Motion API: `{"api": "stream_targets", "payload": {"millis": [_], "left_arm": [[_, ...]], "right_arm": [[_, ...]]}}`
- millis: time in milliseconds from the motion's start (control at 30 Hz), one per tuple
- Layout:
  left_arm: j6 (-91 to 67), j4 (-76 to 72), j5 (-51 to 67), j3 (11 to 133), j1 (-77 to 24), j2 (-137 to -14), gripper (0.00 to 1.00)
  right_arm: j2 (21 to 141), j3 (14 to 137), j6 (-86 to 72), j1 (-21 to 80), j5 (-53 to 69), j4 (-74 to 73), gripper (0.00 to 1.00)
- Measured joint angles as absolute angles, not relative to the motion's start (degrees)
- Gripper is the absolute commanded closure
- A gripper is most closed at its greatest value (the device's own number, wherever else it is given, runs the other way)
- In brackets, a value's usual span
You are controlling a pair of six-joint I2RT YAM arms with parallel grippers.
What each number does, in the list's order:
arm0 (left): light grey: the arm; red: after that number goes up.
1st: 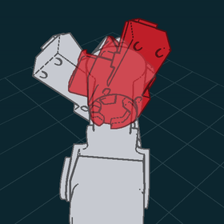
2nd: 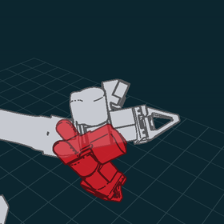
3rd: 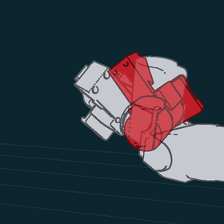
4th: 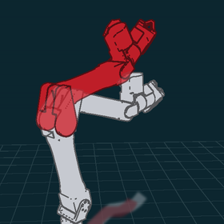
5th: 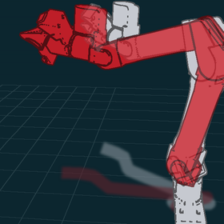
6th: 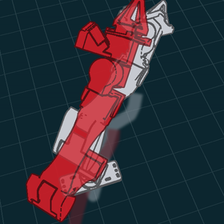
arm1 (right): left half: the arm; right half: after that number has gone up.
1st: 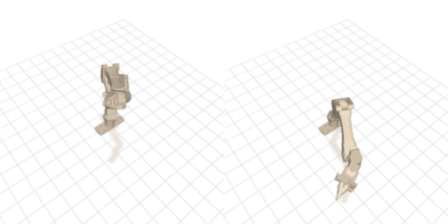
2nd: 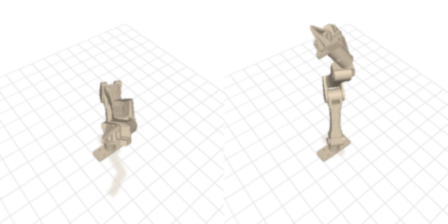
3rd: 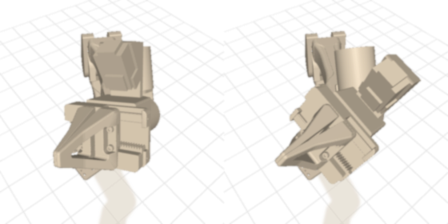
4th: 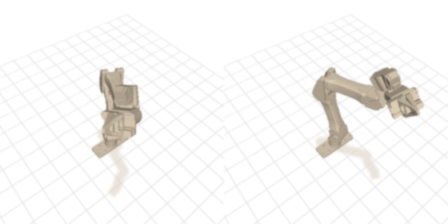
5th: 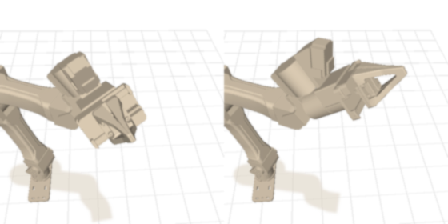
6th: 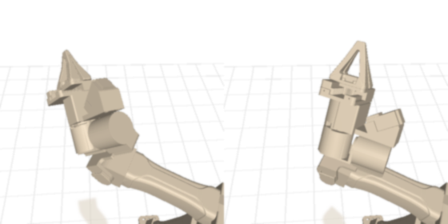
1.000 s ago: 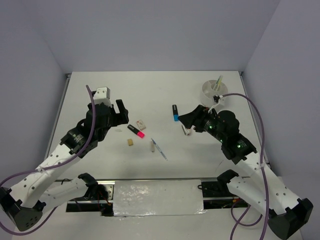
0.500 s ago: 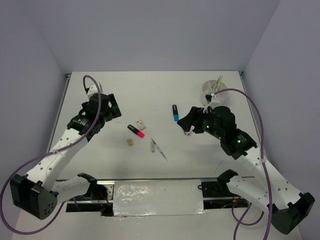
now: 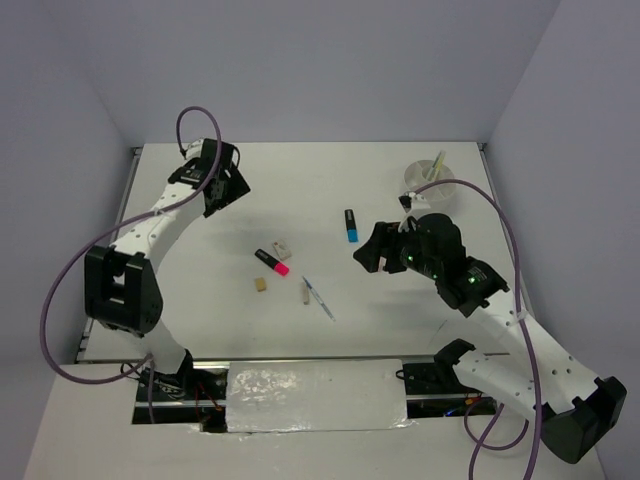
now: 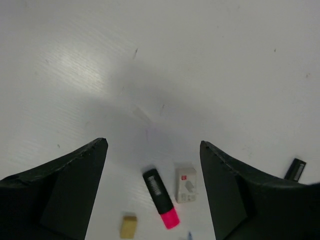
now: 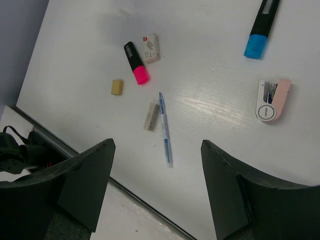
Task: Sort the stationery into containers
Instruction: Pick up the pen cap from the center of the board.
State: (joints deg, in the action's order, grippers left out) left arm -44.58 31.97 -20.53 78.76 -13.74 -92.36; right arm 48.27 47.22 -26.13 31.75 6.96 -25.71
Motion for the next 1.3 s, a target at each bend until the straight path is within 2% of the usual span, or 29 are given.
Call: {"api": "stream_targets", "payload": {"millis": [333, 667, 1167, 1200, 1233, 1300], "left_arm": [[-69.1, 48.69, -24.82, 102.37, -16.08, -116.46, 0.23], [-78.26, 55.07, -26.41, 106.91, -16.93, -124.03, 0.27], [-77.06, 53.17, -26.74, 113.54, -15.46, -134.34, 0.31], [-76.79, 53.25, -26.79, 113.86, -15.46, -134.58, 0.33], [-76.66, 53.34, -26.83, 113.91, -15.46, -134.63, 0.39], [-76.55, 53.28, -27.03, 113.69, -15.46, -134.63, 0.43]], "right_arm": [[46.94, 45.19, -26.26, 31.92, 7.77, -24.32, 0.23], [45.17, 43.48, -26.3, 32.05, 8.78, -22.76, 0.24], [44.6, 41.54, -26.55, 32.12, 10.15, -20.12, 0.24], [44.51, 41.47, -26.55, 32.12, 10.13, -20.12, 0.24], [44.38, 41.39, -26.55, 32.12, 10.13, -20.01, 0.24], [44.18, 41.1, -26.59, 32.12, 10.17, -19.73, 0.24]]}}
